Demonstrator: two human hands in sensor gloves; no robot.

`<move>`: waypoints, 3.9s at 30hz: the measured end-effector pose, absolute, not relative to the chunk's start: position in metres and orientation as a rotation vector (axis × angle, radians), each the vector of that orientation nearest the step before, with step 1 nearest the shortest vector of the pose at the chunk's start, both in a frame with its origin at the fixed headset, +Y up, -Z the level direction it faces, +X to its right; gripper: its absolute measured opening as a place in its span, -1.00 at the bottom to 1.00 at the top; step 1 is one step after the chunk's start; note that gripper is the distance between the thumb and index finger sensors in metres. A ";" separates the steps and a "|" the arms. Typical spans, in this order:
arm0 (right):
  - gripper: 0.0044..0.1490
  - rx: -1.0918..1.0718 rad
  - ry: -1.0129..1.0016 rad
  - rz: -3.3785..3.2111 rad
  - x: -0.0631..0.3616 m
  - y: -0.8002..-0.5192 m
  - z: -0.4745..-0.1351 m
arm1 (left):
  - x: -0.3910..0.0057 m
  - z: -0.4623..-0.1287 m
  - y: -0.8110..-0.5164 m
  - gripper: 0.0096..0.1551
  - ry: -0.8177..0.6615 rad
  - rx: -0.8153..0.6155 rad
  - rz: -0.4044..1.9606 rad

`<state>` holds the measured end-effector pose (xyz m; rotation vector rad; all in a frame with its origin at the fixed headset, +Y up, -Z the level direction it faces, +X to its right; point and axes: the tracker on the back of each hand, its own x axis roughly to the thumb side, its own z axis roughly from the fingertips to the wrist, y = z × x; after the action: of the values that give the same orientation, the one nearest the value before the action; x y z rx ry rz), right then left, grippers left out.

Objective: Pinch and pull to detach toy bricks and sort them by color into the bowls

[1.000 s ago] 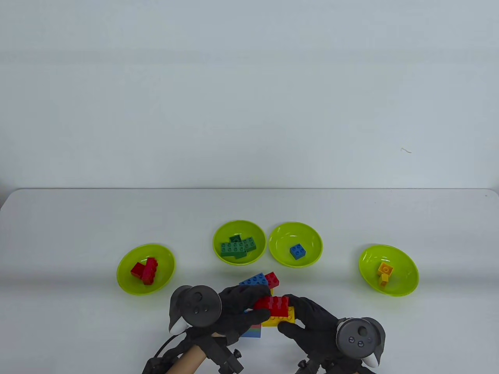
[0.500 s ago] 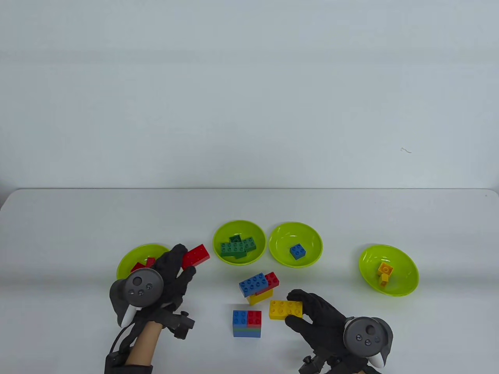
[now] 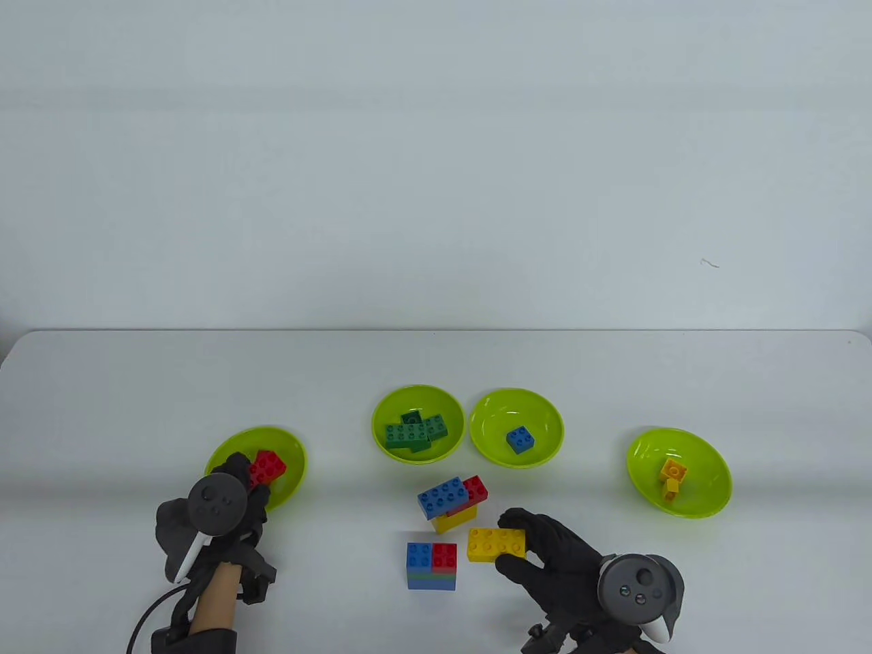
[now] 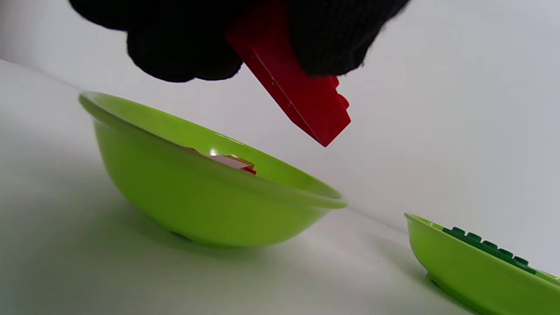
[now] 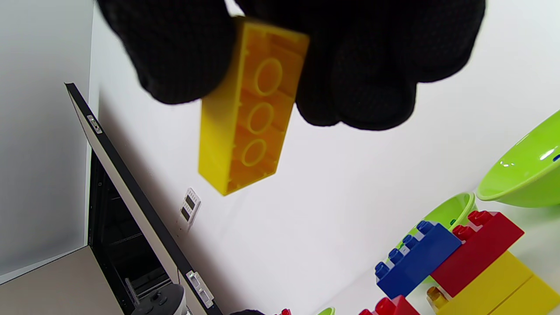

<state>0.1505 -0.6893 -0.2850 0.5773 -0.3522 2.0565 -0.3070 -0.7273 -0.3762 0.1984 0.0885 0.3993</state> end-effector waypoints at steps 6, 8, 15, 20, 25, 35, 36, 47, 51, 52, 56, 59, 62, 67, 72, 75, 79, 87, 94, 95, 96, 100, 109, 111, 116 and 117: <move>-0.20 0.575 -0.349 2.051 0.151 -0.689 -0.285 | -0.296 -0.375 -0.716 -0.13 0.024 0.241 0.441; -0.20 0.569 -0.350 2.046 0.151 -0.689 -0.285 | -0.285 -0.374 -0.709 -0.09 -0.031 0.264 0.461; -0.20 0.552 -0.363 2.033 0.156 -0.687 -0.286 | -0.230 -0.366 -0.689 0.01 -0.267 0.198 0.427; -0.20 0.533 -0.379 2.032 0.162 -0.686 -0.288 | -0.198 -0.352 -0.686 0.05 -0.393 0.101 0.403; -0.20 0.498 -0.398 2.034 0.171 -0.687 -0.291 | -0.181 -0.343 -0.695 0.11 -0.457 0.023 0.372; -0.21 0.334 -0.469 2.136 0.204 -0.681 -0.311 | -0.164 -0.340 -0.706 0.17 -0.508 -0.062 0.309; -0.21 0.300 -0.480 2.158 0.208 -0.681 -0.316 | -0.163 -0.340 -0.706 0.17 -0.509 -0.062 0.312; -0.21 -0.119 -0.493 2.478 0.262 -0.696 -0.373 | -0.163 -0.339 -0.705 0.16 -0.520 -0.055 0.362; -0.21 -0.289 -0.485 2.539 0.279 -0.706 -0.385 | -0.162 -0.340 -0.705 0.15 -0.521 -0.056 0.358; -0.21 -0.320 -0.494 2.546 0.282 -0.708 -0.387 | -0.162 -0.339 -0.705 0.15 -0.521 -0.057 0.356; -0.21 -0.452 -0.482 2.576 0.295 -0.719 -0.393 | -0.162 -0.339 -0.705 0.15 -0.516 -0.059 0.358; -0.21 -0.499 -0.460 2.613 0.300 -0.727 -0.396 | -0.162 -0.339 -0.705 0.15 -0.512 -0.061 0.361; -0.21 -0.538 -0.439 2.628 0.304 -0.733 -0.398 | -0.162 -0.339 -0.705 0.15 -0.511 -0.067 0.360; -0.17 -0.526 -0.447 2.607 0.309 -0.734 -0.395 | -0.163 -0.339 -0.704 0.15 -0.509 -0.073 0.358; -0.08 -0.307 -0.492 2.708 0.300 -0.709 -0.384 | -0.162 -0.340 -0.704 0.15 -0.513 -0.070 0.359; -0.05 -0.078 -0.489 2.745 0.283 -0.689 -0.371 | -0.161 -0.340 -0.704 0.15 -0.518 -0.070 0.357; 0.02 0.188 -0.357 2.742 0.253 -0.668 -0.351 | -0.160 -0.339 -0.703 0.14 -0.524 -0.069 0.355; 0.13 0.466 -0.096 2.615 0.204 -0.672 -0.327 | -0.157 -0.338 -0.705 0.14 -0.537 -0.080 0.350; 0.20 0.551 0.100 2.653 0.187 -0.691 -0.320 | -0.154 -0.337 -0.704 0.14 -0.559 -0.095 0.354; 0.20 0.552 0.096 2.661 0.187 -0.691 -0.319 | -0.154 -0.336 -0.704 0.14 -0.563 -0.092 0.355; 0.20 0.554 0.079 2.664 0.188 -0.691 -0.318 | -0.153 -0.336 -0.703 0.15 -0.570 -0.088 0.356; 0.19 0.559 0.046 2.669 0.189 -0.691 -0.314 | -0.145 -0.332 -0.700 0.15 -0.607 -0.083 0.345; 0.17 0.575 0.045 2.671 0.186 -0.694 -0.312 | -0.124 -0.330 -0.719 0.06 -0.670 -0.149 0.276; 0.17 0.579 0.049 2.666 0.185 -0.694 -0.311 | -0.121 -0.330 -0.725 0.02 -0.672 -0.153 0.256; 0.17 0.588 0.050 2.665 0.184 -0.695 -0.310 | -0.116 -0.329 -0.737 -0.08 -0.666 -0.125 0.213; 0.17 0.590 0.051 2.664 0.184 -0.695 -0.310 | -0.116 -0.329 -0.739 -0.10 -0.664 -0.107 0.206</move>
<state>0.1836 -0.6951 -0.3104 0.5899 0.0508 2.6638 -0.1160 -0.7389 -0.3293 -0.1071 -0.6638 0.2064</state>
